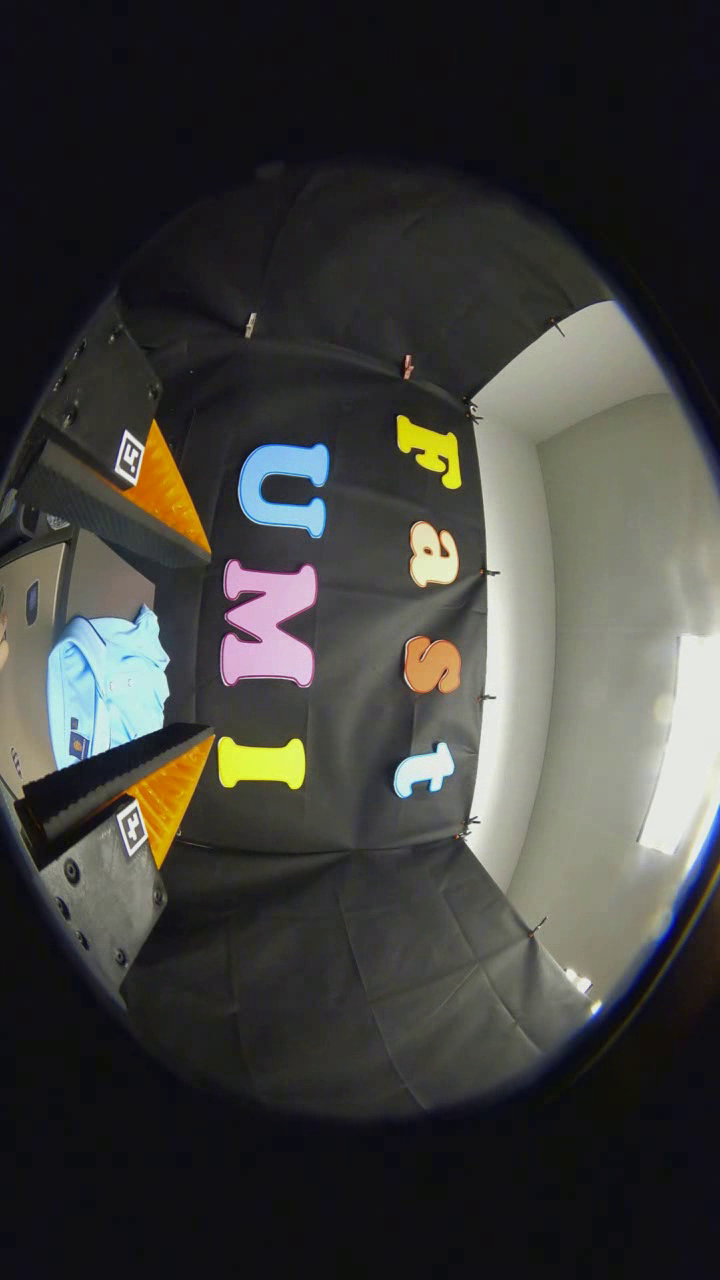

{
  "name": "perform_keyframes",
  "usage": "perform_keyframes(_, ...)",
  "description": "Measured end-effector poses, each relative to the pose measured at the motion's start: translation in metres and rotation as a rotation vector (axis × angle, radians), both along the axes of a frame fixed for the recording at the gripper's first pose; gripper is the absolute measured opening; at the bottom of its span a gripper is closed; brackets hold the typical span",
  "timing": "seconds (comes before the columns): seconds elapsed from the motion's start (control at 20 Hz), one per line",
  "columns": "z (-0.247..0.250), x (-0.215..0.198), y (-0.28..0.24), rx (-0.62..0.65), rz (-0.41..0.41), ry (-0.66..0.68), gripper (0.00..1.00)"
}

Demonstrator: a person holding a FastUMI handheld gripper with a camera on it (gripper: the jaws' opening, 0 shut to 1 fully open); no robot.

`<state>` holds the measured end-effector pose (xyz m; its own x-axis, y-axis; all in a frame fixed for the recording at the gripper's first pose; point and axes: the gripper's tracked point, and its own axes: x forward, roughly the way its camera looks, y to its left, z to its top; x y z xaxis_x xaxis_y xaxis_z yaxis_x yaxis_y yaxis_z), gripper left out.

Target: Put the clothes into the washing machine and then close the washing machine lid.

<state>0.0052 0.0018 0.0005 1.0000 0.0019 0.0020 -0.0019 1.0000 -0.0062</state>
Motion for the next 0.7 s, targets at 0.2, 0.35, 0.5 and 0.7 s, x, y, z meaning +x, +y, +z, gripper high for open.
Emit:
perform_keyframes(0.2,0.007,0.008,-0.012,0.005,-0.030,0.000,0.98)
perform_keyframes(0.35,0.016,0.026,-0.018,0.015,-0.035,0.003,0.98)
perform_keyframes(0.5,0.015,0.050,-0.030,0.037,-0.050,0.034,0.97)
perform_keyframes(0.7,0.007,0.087,-0.041,0.055,-0.067,0.082,0.98)
